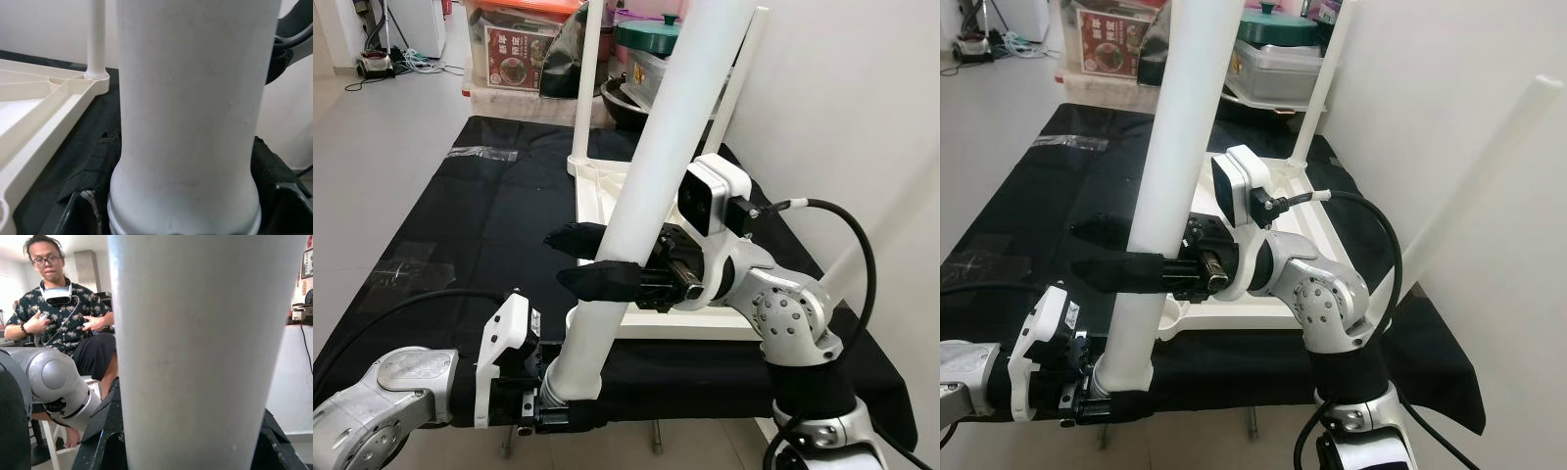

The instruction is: Building children table

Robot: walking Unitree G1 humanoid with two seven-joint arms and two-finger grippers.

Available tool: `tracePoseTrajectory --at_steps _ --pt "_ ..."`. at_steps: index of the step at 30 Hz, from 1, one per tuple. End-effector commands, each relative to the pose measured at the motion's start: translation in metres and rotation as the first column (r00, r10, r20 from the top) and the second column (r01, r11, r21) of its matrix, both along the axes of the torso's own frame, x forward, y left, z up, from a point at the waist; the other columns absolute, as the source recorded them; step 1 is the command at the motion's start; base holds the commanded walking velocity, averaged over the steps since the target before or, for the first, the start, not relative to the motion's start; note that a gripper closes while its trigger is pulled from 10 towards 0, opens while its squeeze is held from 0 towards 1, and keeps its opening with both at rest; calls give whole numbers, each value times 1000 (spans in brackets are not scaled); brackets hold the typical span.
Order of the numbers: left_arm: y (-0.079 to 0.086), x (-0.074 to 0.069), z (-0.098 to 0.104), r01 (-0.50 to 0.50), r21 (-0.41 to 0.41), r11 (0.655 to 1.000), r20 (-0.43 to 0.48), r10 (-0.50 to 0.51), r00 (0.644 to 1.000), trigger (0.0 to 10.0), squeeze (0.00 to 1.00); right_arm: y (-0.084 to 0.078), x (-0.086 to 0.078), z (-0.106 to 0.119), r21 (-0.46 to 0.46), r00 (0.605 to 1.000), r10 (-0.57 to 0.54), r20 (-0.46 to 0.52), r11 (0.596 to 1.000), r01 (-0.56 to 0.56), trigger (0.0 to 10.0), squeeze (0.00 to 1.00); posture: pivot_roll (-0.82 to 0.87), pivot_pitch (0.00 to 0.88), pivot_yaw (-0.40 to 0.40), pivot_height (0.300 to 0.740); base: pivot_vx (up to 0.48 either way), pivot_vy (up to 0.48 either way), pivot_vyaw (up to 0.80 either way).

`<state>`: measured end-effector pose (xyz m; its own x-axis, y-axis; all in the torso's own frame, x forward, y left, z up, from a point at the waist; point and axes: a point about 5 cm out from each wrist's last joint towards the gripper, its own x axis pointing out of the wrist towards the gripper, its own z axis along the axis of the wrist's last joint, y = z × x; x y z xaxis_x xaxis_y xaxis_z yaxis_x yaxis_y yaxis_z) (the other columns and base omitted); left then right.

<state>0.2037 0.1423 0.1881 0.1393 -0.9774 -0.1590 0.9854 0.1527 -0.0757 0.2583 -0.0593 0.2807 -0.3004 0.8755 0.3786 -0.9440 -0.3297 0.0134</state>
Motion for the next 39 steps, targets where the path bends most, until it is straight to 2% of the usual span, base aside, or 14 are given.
tracePoseTrajectory --at_steps 1,5,6,19,24,28,30,32,33,34,35,36,37,39 --pt "1 1 2 12 22 1000 8 -12 1000 10000 0 -1 -6 -1 -4 998 56 6 998 -55 0 0 138 0 -139 740 0 0 0" --pt "5 3 4 -15 24 1000 32 14 999 10000 0 -3 1 -5 -14 1000 13 -25 1000 -14 0 0 140 0 -143 740 0 0 0" --pt "8 10 7 -81 -9 997 53 82 995 10000 1000 -5 5 -8 -14 999 -23 -43 1000 23 0 0 143 0 -146 740 0 0 0" --pt "32 18 21 -253 -126 959 69 263 962 10000 1000 -18 25 -16 -35 977 -207 -44 978 206 0 0 148 0 -149 740 0 0 0" --pt "56 4 20 -342 -104 934 56 349 935 10000 1000 -41 65 -17 -71 862 -505 -48 862 502 0 0 158 0 -159 740 0 0 0" --pt "79 4 22 -534 -157 831 94 551 829 10000 1000 -51 77 -21 -87 779 -625 -57 780 619 0 0 165 0 -166 740 0 0 0" --pt "100 13 23 -713 -237 660 88 746 660 10000 427 -49 77 -28 -103 747 -663 -44 747 657 0 0 170 0 -170 740 0 0 0" --pt "117 19 19 -829 -267 491 62 867 494 10000 357 -45 76 -33 -113 734 -679 -32 732 672 0 0 173 0 -170 740 0 0 0" --pt "117 19 19 -829 -267 491 62 867 494 10000 357 -45 76 -33 -113 734 -679 -32 732 672 0 0 173 0 -170 740 0 0 0" --pt "123 20 16 -861 -258 439 56 896 440 10000 322 -43 76 -34 -116 732 -681 -27 730 674 0 0 177 0 -171 740 0 0 0" --pt "129 20 11 -895 -230 383 71 924 377 10000 0 -40 75 -36 -118 730 -684 -22 726 677 0 0 177 0 -171 740 0 0 0" --pt "129 20 11 -895 -230 383 71 924 377 10000 0 -40 75 -36 -118 730 -684 -22 726 677 0 0 177 0 -171 740 0 0 0" --pt "135 21 5 -925 -206 320 74 947 312 10000 0 -37 75 -39 -123 729 -685 -19 725 678 0 0 182 0 -175 740 0 0 0" --pt "138 21 1 -941 -196 277 67 961 269 10000 0 -33 74 -41 -127 728 -685 -21 725 677 0 0 182 0 -175 740 0 0 0"
